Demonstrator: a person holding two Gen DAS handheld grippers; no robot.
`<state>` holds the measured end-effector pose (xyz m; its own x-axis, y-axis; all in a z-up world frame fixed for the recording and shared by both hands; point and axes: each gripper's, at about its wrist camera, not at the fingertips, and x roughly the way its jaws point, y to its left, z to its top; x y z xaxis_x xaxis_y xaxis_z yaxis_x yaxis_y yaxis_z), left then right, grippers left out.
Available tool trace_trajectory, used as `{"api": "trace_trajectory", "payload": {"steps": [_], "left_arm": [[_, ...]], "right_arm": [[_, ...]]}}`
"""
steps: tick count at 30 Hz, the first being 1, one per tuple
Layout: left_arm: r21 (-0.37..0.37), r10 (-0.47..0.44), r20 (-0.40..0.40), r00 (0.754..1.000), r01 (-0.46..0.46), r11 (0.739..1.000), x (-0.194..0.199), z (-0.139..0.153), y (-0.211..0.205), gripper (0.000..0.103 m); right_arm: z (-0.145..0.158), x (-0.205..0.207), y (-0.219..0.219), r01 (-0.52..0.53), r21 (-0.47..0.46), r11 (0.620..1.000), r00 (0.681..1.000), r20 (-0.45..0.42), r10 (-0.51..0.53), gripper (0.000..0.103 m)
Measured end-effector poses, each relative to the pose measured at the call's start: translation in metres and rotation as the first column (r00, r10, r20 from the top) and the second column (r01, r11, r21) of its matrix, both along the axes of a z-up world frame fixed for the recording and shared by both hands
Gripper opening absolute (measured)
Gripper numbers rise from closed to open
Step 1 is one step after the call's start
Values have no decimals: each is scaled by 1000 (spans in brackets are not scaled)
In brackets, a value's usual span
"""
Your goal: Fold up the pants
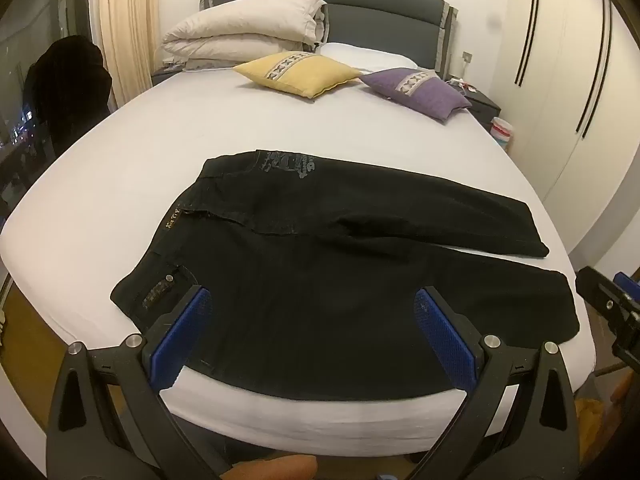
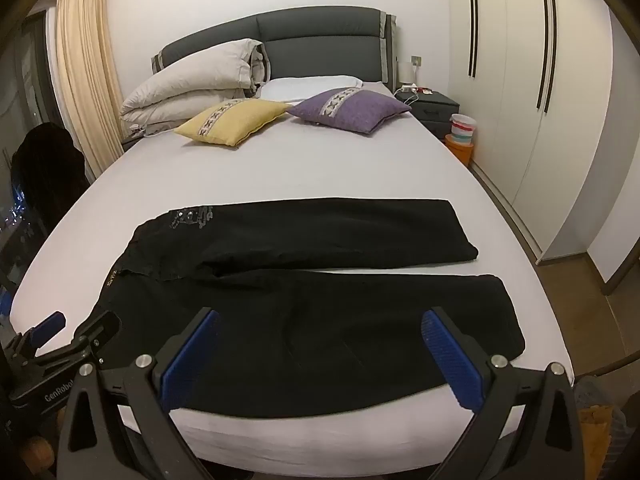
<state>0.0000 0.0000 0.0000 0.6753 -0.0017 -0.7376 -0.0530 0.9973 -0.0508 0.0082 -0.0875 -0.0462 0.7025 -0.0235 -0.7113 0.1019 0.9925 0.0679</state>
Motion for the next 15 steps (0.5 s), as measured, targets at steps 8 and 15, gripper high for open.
{"api": "trace_trajectory", "payload": {"steps": [8,15], "left_arm": [[-9,-1,0,1000,1,1000,0,0,0,103],[-3,1,0,1000,-1,1000,1,0,2,103]], "right_arm": [[2,-1,0,0,-3,1000,1000,-3,0,103],[-14,-8,4,3,-4,1000,1000,-10,-3,103]]}}
